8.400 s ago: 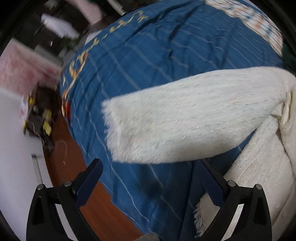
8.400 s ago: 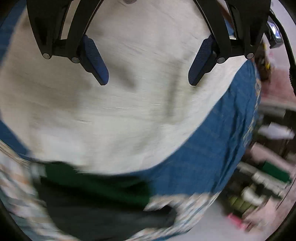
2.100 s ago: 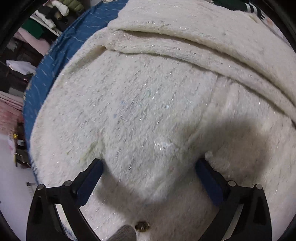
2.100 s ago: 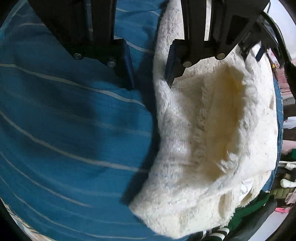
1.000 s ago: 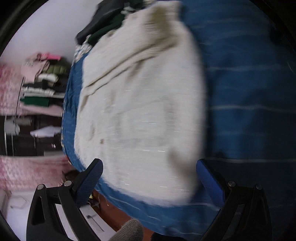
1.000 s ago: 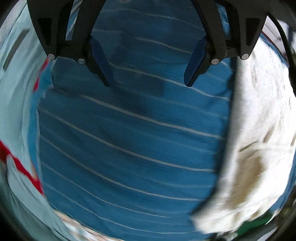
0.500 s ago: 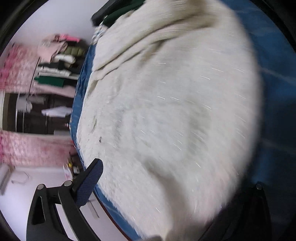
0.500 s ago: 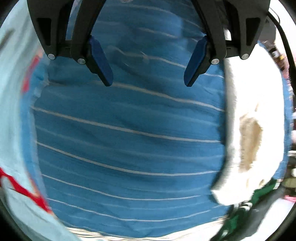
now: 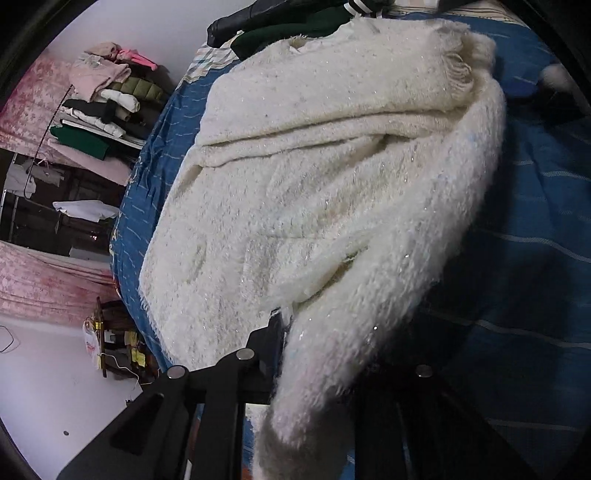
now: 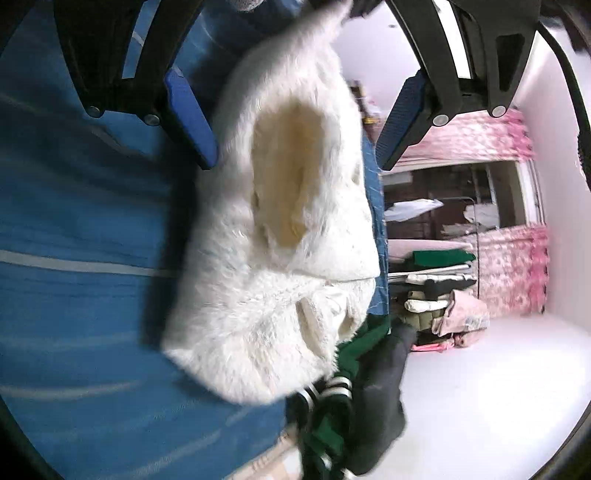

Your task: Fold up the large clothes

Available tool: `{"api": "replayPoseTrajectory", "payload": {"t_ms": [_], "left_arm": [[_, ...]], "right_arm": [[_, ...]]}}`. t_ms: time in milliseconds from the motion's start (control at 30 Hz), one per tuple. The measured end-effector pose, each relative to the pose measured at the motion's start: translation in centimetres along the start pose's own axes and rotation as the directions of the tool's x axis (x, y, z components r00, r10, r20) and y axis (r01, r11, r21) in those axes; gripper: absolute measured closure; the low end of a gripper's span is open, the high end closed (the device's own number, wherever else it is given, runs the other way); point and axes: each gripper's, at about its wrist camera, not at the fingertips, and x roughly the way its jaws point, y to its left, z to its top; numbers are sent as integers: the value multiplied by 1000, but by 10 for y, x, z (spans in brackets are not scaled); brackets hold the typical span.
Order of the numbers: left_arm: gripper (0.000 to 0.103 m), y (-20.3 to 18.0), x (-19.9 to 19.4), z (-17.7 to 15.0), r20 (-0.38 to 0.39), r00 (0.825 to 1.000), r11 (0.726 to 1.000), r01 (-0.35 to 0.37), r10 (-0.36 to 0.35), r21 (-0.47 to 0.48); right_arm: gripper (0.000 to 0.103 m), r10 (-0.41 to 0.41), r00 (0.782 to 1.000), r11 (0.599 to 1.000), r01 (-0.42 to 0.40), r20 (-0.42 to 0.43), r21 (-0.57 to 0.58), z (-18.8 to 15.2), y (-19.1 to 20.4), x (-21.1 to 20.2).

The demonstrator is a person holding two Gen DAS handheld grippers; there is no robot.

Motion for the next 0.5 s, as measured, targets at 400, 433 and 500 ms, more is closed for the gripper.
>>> {"api": "replayPoseTrajectory", "payload": {"t_ms": [400,433,500], "left_arm": [[89,78,-15,11,-14,959,958,280,-282,-62],[89,95,-15,12,-13,950,948,310,-312,-75],[89,124,-14,16,-1,936,931,351,-353,-100]], "right_arm": [[79,-236,971,969,237,-28,75,10,65,43],[79,-256,967,965,256,-20,51,8,86,45],[80,-295,956,956,295,-7,8,5,127,51]]}}
